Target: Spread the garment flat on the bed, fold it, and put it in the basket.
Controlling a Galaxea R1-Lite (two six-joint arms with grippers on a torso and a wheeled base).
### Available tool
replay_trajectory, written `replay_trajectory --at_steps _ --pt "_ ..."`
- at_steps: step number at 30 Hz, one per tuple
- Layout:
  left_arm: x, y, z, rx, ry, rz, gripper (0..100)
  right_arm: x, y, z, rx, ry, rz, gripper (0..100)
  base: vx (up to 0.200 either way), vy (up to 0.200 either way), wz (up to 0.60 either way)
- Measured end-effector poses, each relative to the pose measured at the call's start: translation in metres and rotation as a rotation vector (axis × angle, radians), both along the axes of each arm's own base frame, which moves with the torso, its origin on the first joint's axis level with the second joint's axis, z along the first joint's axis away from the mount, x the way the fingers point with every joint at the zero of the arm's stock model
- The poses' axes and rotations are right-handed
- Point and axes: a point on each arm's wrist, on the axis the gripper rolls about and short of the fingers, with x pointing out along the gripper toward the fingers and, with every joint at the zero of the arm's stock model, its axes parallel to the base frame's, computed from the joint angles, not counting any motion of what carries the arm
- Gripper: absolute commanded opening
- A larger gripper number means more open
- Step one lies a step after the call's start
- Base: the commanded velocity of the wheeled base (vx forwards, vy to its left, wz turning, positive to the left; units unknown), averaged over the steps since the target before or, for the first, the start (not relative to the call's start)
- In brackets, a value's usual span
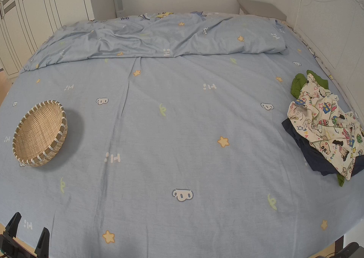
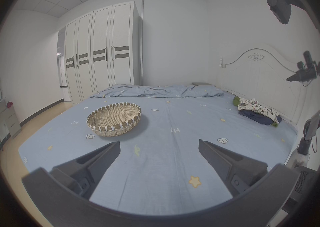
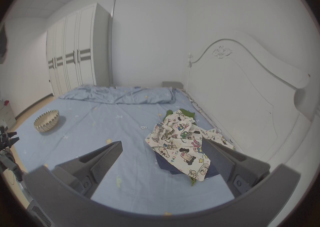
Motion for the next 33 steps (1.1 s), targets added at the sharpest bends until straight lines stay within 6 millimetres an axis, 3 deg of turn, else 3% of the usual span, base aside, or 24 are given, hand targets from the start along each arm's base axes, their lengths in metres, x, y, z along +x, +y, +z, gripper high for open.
replay_trajectory --at_steps 5,9,13,21,26,33 --pt "0.000 0.000 0.000 0.000 0.000 0.000 100 0.057 0.000 0.016 -0.051 0.129 -0.033 100 0.000 0.000 0.00" --pt "0.000 0.000 0.000 0.000 0.000 0.000 100 0.107 0.001 0.016 -0.090 0.240 -0.046 100 0.000 0.000 0.00" --pt "0.000 0.000 0.000 0.000 0.000 0.000 100 0.166 0.005 0.004 -0.133 0.354 -0.049 100 0.000 0.000 0.00" --pt "0.000 0.000 0.000 0.000 0.000 0.000 100 0.254 0.018 -0.034 -0.209 0.497 -0.032 100 0.000 0.000 0.00" --pt "0.000 0.000 0.000 0.000 0.000 0.000 100 0.275 0.031 -0.051 -0.238 0.544 -0.002 100 0.000 0.000 0.00" --pt "0.000 0.000 0.000 0.000 0.000 0.000 100 0.282 0.037 -0.062 -0.278 0.577 -0.047 100 0.000 0.000 0.00"
